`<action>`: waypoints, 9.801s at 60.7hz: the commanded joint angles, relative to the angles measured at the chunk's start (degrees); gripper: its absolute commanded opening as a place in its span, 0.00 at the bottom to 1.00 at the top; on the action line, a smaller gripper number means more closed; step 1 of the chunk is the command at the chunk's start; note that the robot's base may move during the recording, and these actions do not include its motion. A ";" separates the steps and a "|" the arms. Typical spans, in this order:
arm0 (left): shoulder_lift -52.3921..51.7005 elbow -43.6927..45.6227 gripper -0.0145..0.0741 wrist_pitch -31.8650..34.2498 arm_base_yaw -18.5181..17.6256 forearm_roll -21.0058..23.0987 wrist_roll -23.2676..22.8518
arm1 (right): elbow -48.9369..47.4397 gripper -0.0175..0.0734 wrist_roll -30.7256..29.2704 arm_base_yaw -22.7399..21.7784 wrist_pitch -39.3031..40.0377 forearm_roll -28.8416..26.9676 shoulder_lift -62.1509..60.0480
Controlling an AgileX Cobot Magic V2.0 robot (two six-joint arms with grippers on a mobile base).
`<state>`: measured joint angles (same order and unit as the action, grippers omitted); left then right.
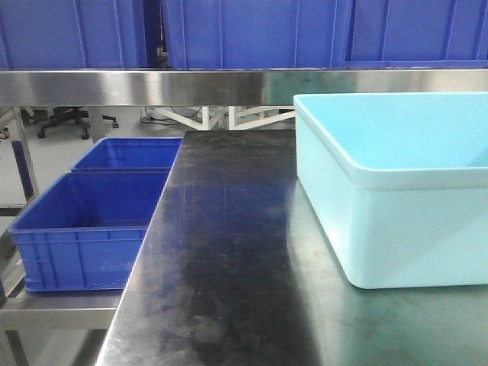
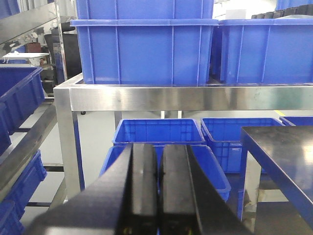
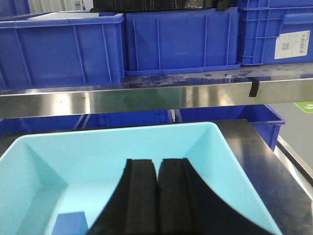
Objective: Pick red cube and place on left shelf
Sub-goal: 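Move the right gripper over the light-blue bin toward the red cube, then lower the right gripper and close it on the red cube, then lift the red cube out of the bin with the right gripper, then drive the base away from the table holding the red cube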
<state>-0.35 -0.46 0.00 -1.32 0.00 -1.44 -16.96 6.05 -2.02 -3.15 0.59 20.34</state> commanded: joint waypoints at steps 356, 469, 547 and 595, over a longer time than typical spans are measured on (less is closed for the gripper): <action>-0.94 -1.41 0.28 4.74 -0.21 0.00 0.01 | -31.77 0.25 0.22 12.90 -27.00 -3.40 19.55; -0.94 -1.41 0.28 4.74 -0.21 0.00 0.01 | -31.77 0.25 0.22 12.90 -27.00 -3.40 19.55; -0.94 -1.41 0.28 4.74 -0.21 0.00 0.01 | -31.77 0.25 0.22 12.90 -26.95 -3.40 19.55; -0.94 -1.41 0.28 4.74 -0.21 0.00 0.01 | -31.77 0.25 0.22 12.90 -26.95 -3.40 19.55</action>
<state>-0.35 -0.46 0.00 -1.32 0.00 -1.44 -47.29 6.60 10.71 -34.44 -2.88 39.79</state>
